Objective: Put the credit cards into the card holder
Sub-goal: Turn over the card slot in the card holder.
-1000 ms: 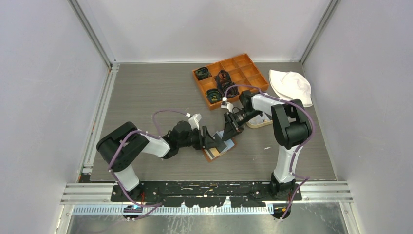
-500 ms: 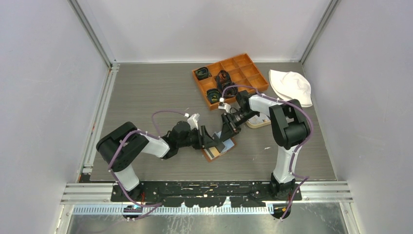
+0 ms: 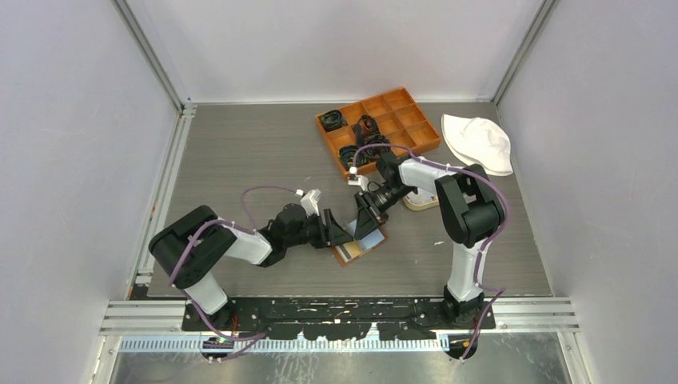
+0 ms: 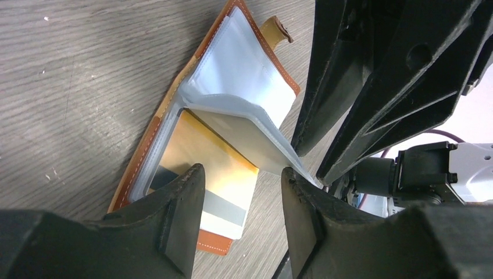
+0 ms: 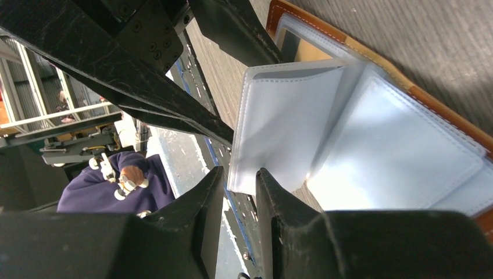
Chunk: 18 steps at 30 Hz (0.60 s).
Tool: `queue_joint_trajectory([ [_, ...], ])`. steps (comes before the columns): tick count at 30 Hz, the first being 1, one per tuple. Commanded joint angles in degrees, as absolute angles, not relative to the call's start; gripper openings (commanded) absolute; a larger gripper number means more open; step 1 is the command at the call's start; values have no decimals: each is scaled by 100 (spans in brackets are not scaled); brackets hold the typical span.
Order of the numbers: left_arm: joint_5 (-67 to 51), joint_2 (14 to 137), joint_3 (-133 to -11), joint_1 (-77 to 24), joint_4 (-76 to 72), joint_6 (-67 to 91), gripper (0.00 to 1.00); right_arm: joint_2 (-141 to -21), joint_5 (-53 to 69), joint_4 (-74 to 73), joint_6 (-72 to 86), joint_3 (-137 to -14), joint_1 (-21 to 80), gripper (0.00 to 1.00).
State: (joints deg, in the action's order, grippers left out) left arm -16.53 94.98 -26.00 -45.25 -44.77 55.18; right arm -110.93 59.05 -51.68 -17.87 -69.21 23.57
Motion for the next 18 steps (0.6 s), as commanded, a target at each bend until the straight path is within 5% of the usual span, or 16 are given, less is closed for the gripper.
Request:
queue_joint_trajectory([
  [1,-1539,9122,-2438,-4491,-4992,5511,52,-10928,5974,-5195,-1882,-7056,2482,33],
  [18,-1217,7390,-2165,-4492,-3262,5095,49,-10695,5115,-4995,-1784,-7056,2647,32],
])
